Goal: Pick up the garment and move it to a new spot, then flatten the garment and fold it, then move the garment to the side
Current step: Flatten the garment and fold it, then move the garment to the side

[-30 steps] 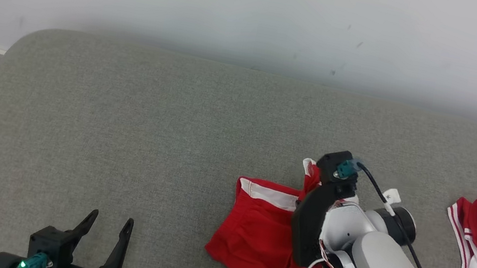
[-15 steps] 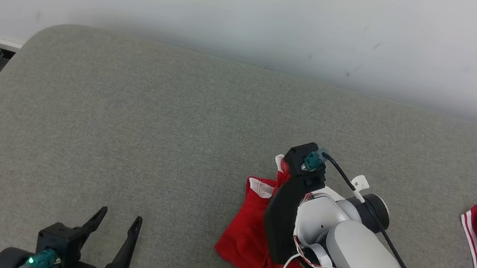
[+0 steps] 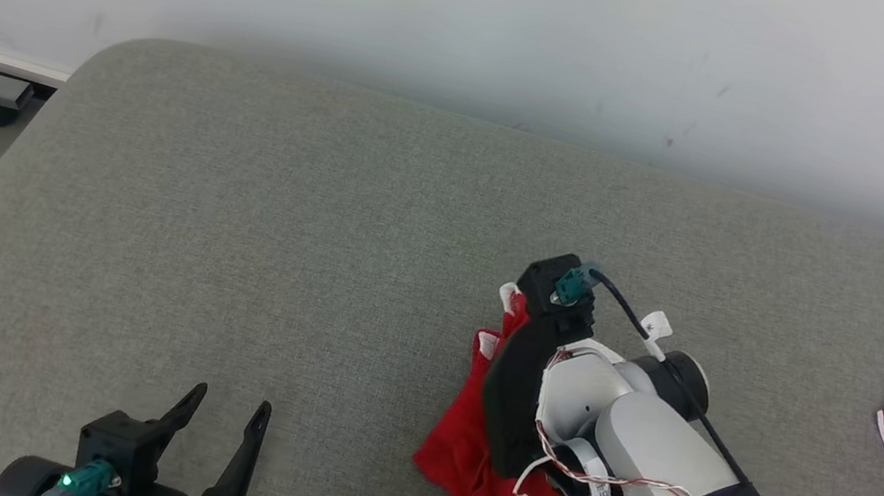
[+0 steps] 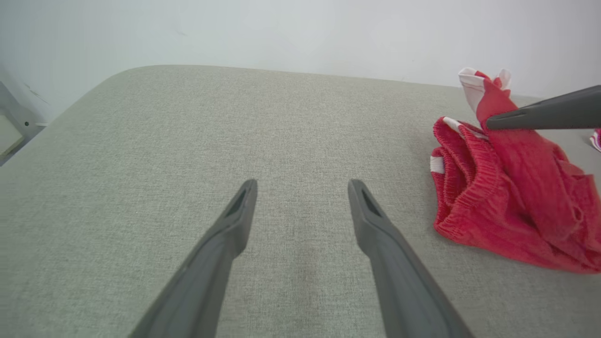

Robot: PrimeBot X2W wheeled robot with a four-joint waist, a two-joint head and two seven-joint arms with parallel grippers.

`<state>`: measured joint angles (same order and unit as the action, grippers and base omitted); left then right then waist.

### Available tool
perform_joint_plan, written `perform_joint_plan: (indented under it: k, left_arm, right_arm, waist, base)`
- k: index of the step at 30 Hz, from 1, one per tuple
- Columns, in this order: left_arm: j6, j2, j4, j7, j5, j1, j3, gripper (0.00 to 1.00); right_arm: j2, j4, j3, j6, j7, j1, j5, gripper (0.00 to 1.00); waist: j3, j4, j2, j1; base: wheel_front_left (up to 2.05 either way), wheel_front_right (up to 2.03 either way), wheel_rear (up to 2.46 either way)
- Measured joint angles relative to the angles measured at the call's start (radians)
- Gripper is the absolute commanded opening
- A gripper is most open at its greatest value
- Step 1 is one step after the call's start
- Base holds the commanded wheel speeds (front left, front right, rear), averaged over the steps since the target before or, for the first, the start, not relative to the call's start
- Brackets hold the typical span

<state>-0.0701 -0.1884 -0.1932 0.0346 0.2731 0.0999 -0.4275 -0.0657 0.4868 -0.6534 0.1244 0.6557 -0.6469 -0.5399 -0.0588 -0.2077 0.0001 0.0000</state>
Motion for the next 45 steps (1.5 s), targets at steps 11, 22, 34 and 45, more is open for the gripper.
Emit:
perform_joint_plan:
  k: [11, 22, 34, 45]
  left_arm:
    - [0.000, -0.003, -0.011, 0.001, 0.000, 0.002, 0.003, 1.00]
    - [0.000, -0.006, -0.016, 0.003, 0.000, 0.001, 0.007, 1.00]
    - [-0.013, -0.036, 0.007, 0.015, 0.006, -0.068, 0.042, 1.00]
    - [-0.018, -0.035, 0.045, 0.010, 0.004, -0.071, 0.032, 1.00]
  right_arm:
    - [0.002, 0.058, -0.026, 0.000, -0.051, -0.011, -0.055, 1.00]
    - [0.003, 0.078, 0.005, 0.000, -0.142, -0.026, -0.051, 1.00]
    - [-0.116, -0.006, 0.245, 0.000, -0.235, 0.190, 0.120, 1.00]
    - [-0.062, -0.142, 0.361, 0.000, -0.242, 0.354, 0.137, 1.00]
  waist:
    - [0.002, -0.013, 0.0000, 0.0000]
    - [0.016, -0.010, 0.0000, 0.0000]
    - [0.039, 0.054, -0.0001, -0.0002]
    - [0.012, 0.107, 0.0000, -0.0001]
  base:
    - [0.00, 0.00, 0.00]
    - [0.00, 0.00, 0.00]
    - [0.00, 0.00, 0.00]
    - [0.00, 0.00, 0.00]
